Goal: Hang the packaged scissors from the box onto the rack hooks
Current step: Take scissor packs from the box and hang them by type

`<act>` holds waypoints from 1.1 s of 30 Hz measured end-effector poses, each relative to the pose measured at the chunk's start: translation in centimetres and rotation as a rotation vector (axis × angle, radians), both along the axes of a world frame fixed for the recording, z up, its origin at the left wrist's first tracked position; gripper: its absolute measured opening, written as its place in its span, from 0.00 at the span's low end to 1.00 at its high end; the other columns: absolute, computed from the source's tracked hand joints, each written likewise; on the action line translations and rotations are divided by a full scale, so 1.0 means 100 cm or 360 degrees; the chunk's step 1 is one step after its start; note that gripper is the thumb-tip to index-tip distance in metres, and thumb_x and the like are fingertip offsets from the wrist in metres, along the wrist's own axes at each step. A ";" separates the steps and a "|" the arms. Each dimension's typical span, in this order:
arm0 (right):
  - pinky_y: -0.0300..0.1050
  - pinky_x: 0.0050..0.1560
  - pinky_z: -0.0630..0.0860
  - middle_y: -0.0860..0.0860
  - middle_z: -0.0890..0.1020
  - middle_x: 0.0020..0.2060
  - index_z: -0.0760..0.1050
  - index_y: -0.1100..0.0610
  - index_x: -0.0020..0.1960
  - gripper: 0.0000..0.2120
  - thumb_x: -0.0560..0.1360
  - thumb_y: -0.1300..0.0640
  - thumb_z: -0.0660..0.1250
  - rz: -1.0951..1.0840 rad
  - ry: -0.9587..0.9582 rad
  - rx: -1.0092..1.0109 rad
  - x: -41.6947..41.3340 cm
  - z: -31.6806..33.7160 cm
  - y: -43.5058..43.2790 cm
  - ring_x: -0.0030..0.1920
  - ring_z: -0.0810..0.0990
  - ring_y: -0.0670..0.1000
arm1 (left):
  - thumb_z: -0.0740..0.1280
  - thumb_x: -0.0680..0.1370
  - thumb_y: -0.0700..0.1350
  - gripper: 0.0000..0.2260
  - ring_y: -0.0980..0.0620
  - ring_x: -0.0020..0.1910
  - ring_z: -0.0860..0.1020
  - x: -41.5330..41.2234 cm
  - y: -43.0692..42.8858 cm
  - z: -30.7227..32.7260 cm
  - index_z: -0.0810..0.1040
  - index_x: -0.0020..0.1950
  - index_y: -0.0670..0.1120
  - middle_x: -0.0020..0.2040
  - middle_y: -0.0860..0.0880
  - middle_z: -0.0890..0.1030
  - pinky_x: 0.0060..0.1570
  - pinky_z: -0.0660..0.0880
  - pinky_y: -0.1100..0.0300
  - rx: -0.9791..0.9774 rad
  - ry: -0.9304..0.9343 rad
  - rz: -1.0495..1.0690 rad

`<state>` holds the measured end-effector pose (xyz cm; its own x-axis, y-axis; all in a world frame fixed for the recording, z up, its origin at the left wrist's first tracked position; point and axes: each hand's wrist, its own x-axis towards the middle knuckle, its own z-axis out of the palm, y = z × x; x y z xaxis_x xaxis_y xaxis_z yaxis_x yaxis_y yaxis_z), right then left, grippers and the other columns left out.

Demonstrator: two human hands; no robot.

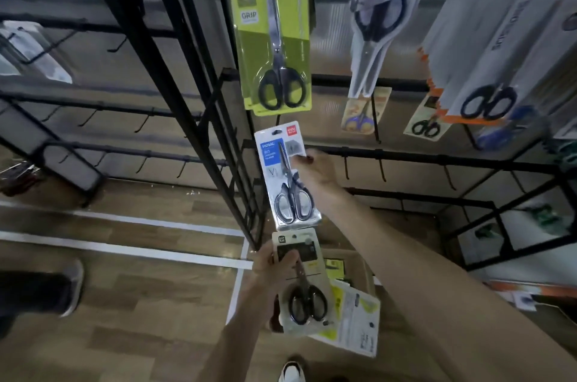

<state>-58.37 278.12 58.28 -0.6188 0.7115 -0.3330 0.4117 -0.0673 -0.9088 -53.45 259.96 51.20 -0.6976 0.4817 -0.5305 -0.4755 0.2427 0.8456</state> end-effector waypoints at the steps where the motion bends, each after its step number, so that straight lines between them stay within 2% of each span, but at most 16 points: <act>1: 0.37 0.32 0.73 0.52 0.84 0.43 0.80 0.56 0.51 0.06 0.78 0.55 0.67 -0.0028 -0.0002 -0.0027 -0.002 -0.004 0.002 0.36 0.79 0.48 | 0.68 0.79 0.31 0.05 0.54 0.35 0.82 -0.002 0.003 -0.001 0.81 0.48 0.40 0.35 0.49 0.84 0.34 0.77 0.65 0.0003 -0.0017 0.0014; 3: 0.42 0.38 0.75 0.52 0.85 0.44 0.81 0.56 0.50 0.07 0.77 0.54 0.67 -0.0046 0.0011 -0.0071 -0.007 -0.009 0.006 0.40 0.81 0.51 | 0.68 0.79 0.31 0.06 0.55 0.34 0.82 -0.008 0.009 -0.001 0.81 0.48 0.40 0.35 0.50 0.84 0.34 0.78 0.64 0.0004 -0.0049 0.0032; 6: 0.47 0.45 0.79 0.54 0.85 0.45 0.80 0.55 0.47 0.05 0.76 0.55 0.66 -0.0012 -0.0029 -0.0062 -0.015 -0.008 0.012 0.44 0.84 0.54 | 0.68 0.80 0.33 0.06 0.53 0.40 0.84 -0.022 0.012 0.002 0.80 0.54 0.40 0.41 0.48 0.85 0.38 0.79 0.63 0.0020 -0.0068 -0.0015; 8: 0.53 0.49 0.80 0.55 0.85 0.46 0.80 0.56 0.50 0.07 0.77 0.55 0.66 0.0002 -0.0059 -0.0045 -0.019 -0.005 0.017 0.46 0.84 0.58 | 0.68 0.79 0.33 0.06 0.53 0.42 0.83 -0.032 0.014 0.004 0.81 0.53 0.43 0.42 0.49 0.85 0.39 0.79 0.65 -0.0015 -0.0046 -0.0006; 9: 0.54 0.48 0.80 0.56 0.85 0.46 0.80 0.58 0.52 0.09 0.77 0.55 0.66 0.0012 -0.0084 -0.0028 -0.022 -0.004 0.020 0.46 0.84 0.58 | 0.68 0.79 0.33 0.07 0.54 0.40 0.83 -0.036 0.015 0.006 0.80 0.52 0.43 0.40 0.51 0.85 0.38 0.78 0.65 -0.0035 -0.0030 -0.0006; 11: 0.49 0.41 0.78 0.57 0.85 0.45 0.80 0.60 0.53 0.10 0.78 0.55 0.65 0.0000 -0.0125 -0.0009 -0.026 -0.003 0.024 0.43 0.83 0.57 | 0.68 0.79 0.32 0.07 0.56 0.38 0.83 -0.041 0.018 0.010 0.80 0.51 0.43 0.37 0.52 0.85 0.36 0.78 0.66 -0.0019 -0.0032 -0.0024; 14: 0.40 0.33 0.72 0.55 0.82 0.39 0.79 0.59 0.47 0.08 0.78 0.56 0.64 -0.0052 -0.0123 0.0042 -0.036 -0.005 0.030 0.37 0.80 0.54 | 0.67 0.79 0.32 0.07 0.56 0.37 0.83 -0.047 0.020 0.012 0.80 0.51 0.42 0.36 0.52 0.85 0.35 0.79 0.64 0.0022 -0.0053 -0.0008; 16: 0.42 0.35 0.71 0.54 0.79 0.36 0.76 0.57 0.41 0.08 0.77 0.57 0.63 -0.0087 -0.0115 0.0082 -0.046 -0.010 0.036 0.37 0.77 0.54 | 0.68 0.79 0.33 0.06 0.52 0.41 0.84 -0.053 0.020 0.009 0.79 0.53 0.41 0.39 0.49 0.85 0.38 0.80 0.61 0.0040 -0.0062 -0.0001; 19: 0.39 0.27 0.67 0.53 0.74 0.33 0.70 0.58 0.39 0.10 0.79 0.59 0.63 -0.0155 -0.0081 0.0126 -0.070 -0.022 0.052 0.35 0.73 0.53 | 0.68 0.80 0.34 0.07 0.45 0.48 0.85 -0.065 0.020 0.001 0.79 0.57 0.40 0.47 0.44 0.85 0.45 0.82 0.53 0.0068 -0.0042 -0.0027; 22: 0.43 0.36 0.68 0.56 0.78 0.41 0.74 0.59 0.44 0.07 0.78 0.57 0.65 -0.0242 -0.0099 0.0154 -0.099 -0.036 0.075 0.41 0.75 0.52 | 0.68 0.80 0.34 0.07 0.39 0.54 0.83 -0.086 0.028 -0.008 0.80 0.56 0.40 0.50 0.41 0.85 0.58 0.80 0.42 0.0029 0.0037 0.0042; 24: 0.45 0.42 0.71 0.56 0.81 0.46 0.77 0.61 0.51 0.11 0.77 0.52 0.66 -0.0254 -0.0157 0.0147 -0.113 -0.046 0.085 0.45 0.78 0.52 | 0.68 0.80 0.34 0.07 0.40 0.55 0.83 -0.099 0.036 -0.013 0.80 0.57 0.40 0.52 0.40 0.85 0.61 0.78 0.41 0.0028 0.0086 0.0103; 26: 0.47 0.48 0.77 0.57 0.83 0.52 0.78 0.62 0.58 0.21 0.75 0.45 0.67 -0.0254 -0.0178 0.0125 -0.125 -0.054 0.095 0.50 0.82 0.55 | 0.69 0.79 0.35 0.08 0.41 0.55 0.83 -0.109 0.042 -0.016 0.80 0.58 0.41 0.53 0.41 0.85 0.62 0.78 0.43 0.0036 0.0139 0.0132; 28: 0.54 0.53 0.82 0.56 0.85 0.52 0.80 0.59 0.54 0.29 0.67 0.36 0.65 -0.0229 -0.0143 0.0120 -0.134 -0.063 0.107 0.52 0.84 0.58 | 0.69 0.80 0.35 0.07 0.46 0.52 0.82 -0.114 0.046 -0.016 0.80 0.57 0.43 0.50 0.44 0.85 0.58 0.79 0.49 0.0088 0.0163 0.0146; 29: 0.57 0.53 0.82 0.56 0.85 0.50 0.80 0.57 0.50 0.30 0.64 0.33 0.63 -0.0207 -0.0140 0.0132 -0.137 -0.065 0.111 0.50 0.85 0.57 | 0.69 0.80 0.36 0.07 0.48 0.50 0.82 -0.116 0.047 -0.016 0.80 0.56 0.44 0.48 0.47 0.85 0.56 0.79 0.51 0.0096 0.0178 0.0146; 31: 0.59 0.53 0.82 0.55 0.84 0.49 0.78 0.57 0.49 0.25 0.70 0.36 0.63 -0.0164 -0.0185 0.0135 -0.135 -0.059 0.111 0.48 0.84 0.56 | 0.70 0.80 0.38 0.07 0.49 0.51 0.82 -0.119 0.048 -0.016 0.80 0.56 0.46 0.48 0.50 0.85 0.58 0.80 0.50 0.0075 0.0191 0.0140; 33: 0.53 0.58 0.79 0.55 0.81 0.55 0.75 0.56 0.59 0.17 0.81 0.44 0.59 -0.0072 -0.0261 0.0176 -0.119 -0.047 0.099 0.52 0.81 0.57 | 0.71 0.79 0.39 0.08 0.45 0.56 0.82 -0.120 0.049 -0.013 0.80 0.58 0.46 0.52 0.47 0.85 0.63 0.78 0.44 0.0066 0.0182 0.0135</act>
